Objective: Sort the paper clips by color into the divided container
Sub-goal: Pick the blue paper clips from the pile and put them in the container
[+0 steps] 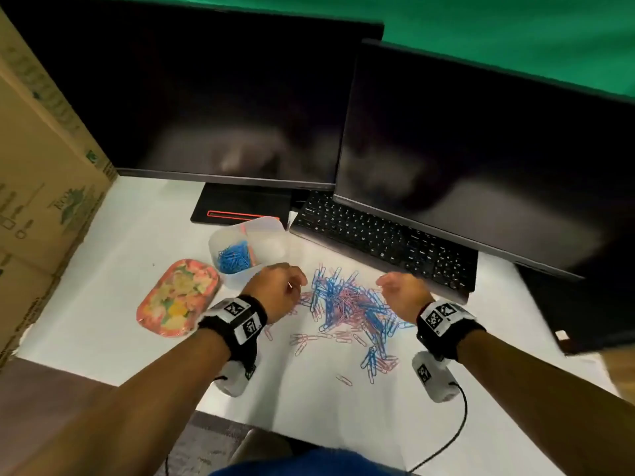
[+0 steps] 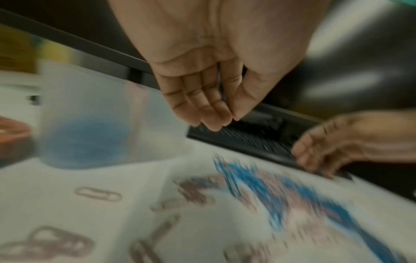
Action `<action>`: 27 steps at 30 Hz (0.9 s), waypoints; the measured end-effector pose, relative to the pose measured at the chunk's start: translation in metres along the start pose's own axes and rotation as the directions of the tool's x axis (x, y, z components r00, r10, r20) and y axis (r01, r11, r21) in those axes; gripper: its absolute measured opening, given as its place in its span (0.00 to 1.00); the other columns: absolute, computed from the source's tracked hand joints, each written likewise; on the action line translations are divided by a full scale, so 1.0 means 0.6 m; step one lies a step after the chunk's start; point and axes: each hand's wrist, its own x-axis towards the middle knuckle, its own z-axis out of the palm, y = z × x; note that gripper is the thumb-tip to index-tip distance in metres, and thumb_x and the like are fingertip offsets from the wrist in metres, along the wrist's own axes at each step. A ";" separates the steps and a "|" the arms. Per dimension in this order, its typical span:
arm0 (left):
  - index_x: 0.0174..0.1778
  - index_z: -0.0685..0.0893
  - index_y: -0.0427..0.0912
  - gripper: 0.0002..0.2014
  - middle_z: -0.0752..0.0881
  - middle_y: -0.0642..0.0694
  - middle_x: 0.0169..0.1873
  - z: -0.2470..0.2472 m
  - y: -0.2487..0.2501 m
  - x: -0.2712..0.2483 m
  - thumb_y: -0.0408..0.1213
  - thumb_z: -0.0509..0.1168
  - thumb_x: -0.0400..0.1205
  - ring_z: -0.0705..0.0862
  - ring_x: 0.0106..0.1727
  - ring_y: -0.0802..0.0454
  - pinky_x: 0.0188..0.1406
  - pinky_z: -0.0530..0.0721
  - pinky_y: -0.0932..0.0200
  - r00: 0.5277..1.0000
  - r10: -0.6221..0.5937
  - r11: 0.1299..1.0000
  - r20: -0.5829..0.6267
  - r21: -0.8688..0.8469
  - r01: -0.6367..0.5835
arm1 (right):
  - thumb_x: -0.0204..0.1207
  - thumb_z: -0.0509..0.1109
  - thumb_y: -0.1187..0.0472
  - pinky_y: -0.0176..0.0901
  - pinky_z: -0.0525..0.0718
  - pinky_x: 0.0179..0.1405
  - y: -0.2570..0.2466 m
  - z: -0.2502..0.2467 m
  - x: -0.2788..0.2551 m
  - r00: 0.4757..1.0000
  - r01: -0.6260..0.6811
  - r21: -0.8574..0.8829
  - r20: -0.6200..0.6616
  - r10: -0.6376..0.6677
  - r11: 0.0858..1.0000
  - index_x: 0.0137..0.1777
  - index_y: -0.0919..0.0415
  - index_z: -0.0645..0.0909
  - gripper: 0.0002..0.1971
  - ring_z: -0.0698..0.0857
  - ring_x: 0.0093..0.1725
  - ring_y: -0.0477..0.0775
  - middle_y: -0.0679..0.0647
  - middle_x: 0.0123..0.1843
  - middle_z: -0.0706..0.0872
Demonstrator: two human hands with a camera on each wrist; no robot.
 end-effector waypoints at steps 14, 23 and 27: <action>0.82 0.55 0.64 0.36 0.41 0.49 0.85 0.130 0.034 -0.006 0.39 0.59 0.79 0.45 0.85 0.39 0.82 0.54 0.39 0.845 0.080 0.782 0.529 0.493 -0.382 | 0.82 0.55 0.42 0.62 0.44 0.83 0.089 0.097 -0.105 0.925 0.360 -0.444 0.286 -0.251 0.821 0.82 0.37 0.53 0.29 0.41 0.86 0.63 0.55 0.87 0.41; 0.73 0.75 0.59 0.25 0.71 0.46 0.77 0.115 -0.003 -0.035 0.44 0.56 0.78 0.69 0.77 0.40 0.76 0.69 0.44 0.906 0.241 0.872 0.349 0.333 -0.360 | 0.83 0.57 0.50 0.60 0.44 0.84 0.014 0.061 -0.062 0.929 0.368 -0.382 0.196 -0.315 0.848 0.82 0.40 0.57 0.27 0.48 0.86 0.60 0.53 0.87 0.49; 0.70 0.79 0.52 0.21 0.77 0.48 0.67 0.106 -0.003 -0.020 0.38 0.61 0.79 0.76 0.67 0.45 0.68 0.75 0.52 0.966 0.160 0.917 0.204 0.332 -0.222 | 0.82 0.58 0.56 0.61 0.45 0.84 -0.033 0.076 -0.035 0.873 0.484 -0.422 0.298 -0.387 0.767 0.83 0.44 0.55 0.30 0.45 0.86 0.56 0.52 0.87 0.47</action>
